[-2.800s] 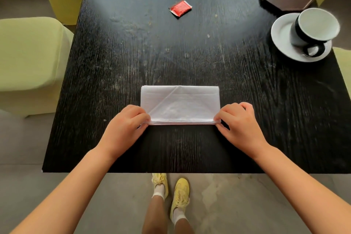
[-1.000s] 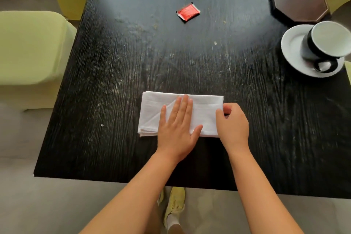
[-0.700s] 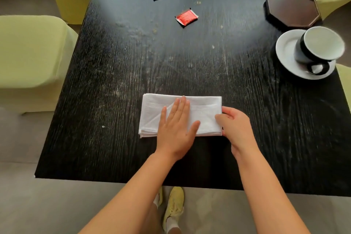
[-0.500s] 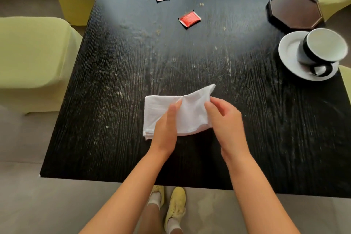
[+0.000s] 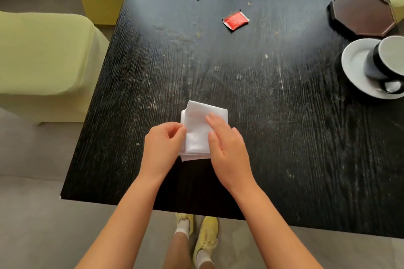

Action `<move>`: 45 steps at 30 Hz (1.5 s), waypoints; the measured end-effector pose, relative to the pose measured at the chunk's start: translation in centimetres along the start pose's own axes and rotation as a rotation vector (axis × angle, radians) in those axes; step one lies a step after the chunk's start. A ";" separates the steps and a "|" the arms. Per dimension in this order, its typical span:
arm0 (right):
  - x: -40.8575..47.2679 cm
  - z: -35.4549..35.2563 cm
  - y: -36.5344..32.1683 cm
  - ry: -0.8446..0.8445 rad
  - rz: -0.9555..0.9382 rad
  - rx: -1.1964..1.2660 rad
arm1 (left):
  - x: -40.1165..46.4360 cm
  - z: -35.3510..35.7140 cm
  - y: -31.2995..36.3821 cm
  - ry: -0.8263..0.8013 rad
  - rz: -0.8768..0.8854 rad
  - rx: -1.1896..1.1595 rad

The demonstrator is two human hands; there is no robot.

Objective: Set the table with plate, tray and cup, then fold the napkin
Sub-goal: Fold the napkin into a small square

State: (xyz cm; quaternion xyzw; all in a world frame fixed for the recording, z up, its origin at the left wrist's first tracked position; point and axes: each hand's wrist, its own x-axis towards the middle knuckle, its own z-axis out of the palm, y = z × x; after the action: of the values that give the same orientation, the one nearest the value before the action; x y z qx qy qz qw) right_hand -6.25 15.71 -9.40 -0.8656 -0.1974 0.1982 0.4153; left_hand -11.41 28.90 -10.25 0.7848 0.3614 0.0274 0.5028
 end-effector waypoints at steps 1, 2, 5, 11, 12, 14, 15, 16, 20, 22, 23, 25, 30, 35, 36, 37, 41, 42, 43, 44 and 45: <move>0.3 0.1 0.5 -0.009 -0.034 -0.108 | -0.1 0.1 -0.2 0.019 0.002 0.051; 0.6 0.3 1.0 -0.033 -0.069 -0.216 | -0.1 0.2 -0.4 0.029 -0.001 0.077; 1.4 1.3 1.8 -0.137 -0.128 -0.348 | -0.4 0.5 -0.4 0.035 -0.019 0.048; 1.4 2.1 2.1 -0.078 -0.172 -0.330 | -0.2 0.7 -0.5 -0.043 0.055 0.220; 1.5 2.1 2.3 -0.055 -0.191 -0.410 | -0.2 0.5 -0.5 -0.050 0.070 0.273; 2.0 2.1 2.5 -0.056 -0.191 -0.535 | -0.3 0.2 -0.3 0.039 0.135 0.431; 2.3 2.1 2.5 -0.081 -0.178 -0.572 | -0.4 0.1 -0.2 0.142 0.187 0.504; 2.4 2.3 2.7 -0.113 -0.163 -0.599 | -0.4 0.3 0.0 0.231 0.237 0.549; 2.6 2.9 3.3 -0.175 -0.149 -0.629 | 0.6 2.2 -0.4 0.057 0.417 0.647; 2.6 2.8 3.6 -0.157 -0.158 -0.604 | 1.2 3.0 -1.7 -0.082 0.361 0.642; 2.7 2.5 3.9 -0.137 -0.155 -0.596 | 1.5 3.3 -2.5 -0.099 0.344 0.640; 2.8 2.1 4.4 -0.094 -0.130 -0.617 | 1.6 3.5 -3.6 -0.067 0.365 0.657; 2.8 2.4 5.2 -0.083 -0.094 -0.725 | 1.9 3.6 -4.4 -0.050 0.428 0.748; 2.8 2.7 5.3 -0.076 -0.063 -0.776 | 2.2 3.8 -4.5 -0.047 0.417 0.821; 2.8 2.8 5.2 -0.081 -0.055 -0.782 | 2.3 3.7 -4.4 -0.053 0.414 0.826; 2.8 2.7 5.2 -0.088 -0.049 -0.788 | 2.3 3.7 -4.3 -0.061 0.411 0.828; 2.9 2.6 4.9 -0.127 -0.031 -0.779 | 2.0 3.3 -3.9 -0.103 0.407 0.841; 2.9 2.5 4.8 -0.128 -0.025 -0.781 | 1.9 3.1 -3.8 -0.118 0.420 0.853; 2.9 2.4 4.6 -0.129 -0.020 -0.788 | 1.8 2.7 -3.7 -0.136 0.440 0.874; 2.9 2.3 4.5 -0.134 -0.017 -0.799 | 1.6 2.3 -3.8 -0.149 0.465 0.903; 3.0 2.3 4.4 -0.142 -0.015 -0.810 | 1.4 1.8 -4.1 -0.155 0.491 0.932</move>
State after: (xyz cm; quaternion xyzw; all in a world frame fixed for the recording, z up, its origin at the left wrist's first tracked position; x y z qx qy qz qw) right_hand -4.14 16.15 -14.73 -0.9418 -0.2940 0.1609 0.0275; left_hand -11.87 29.27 -14.90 0.9861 0.1029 -0.0773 0.1049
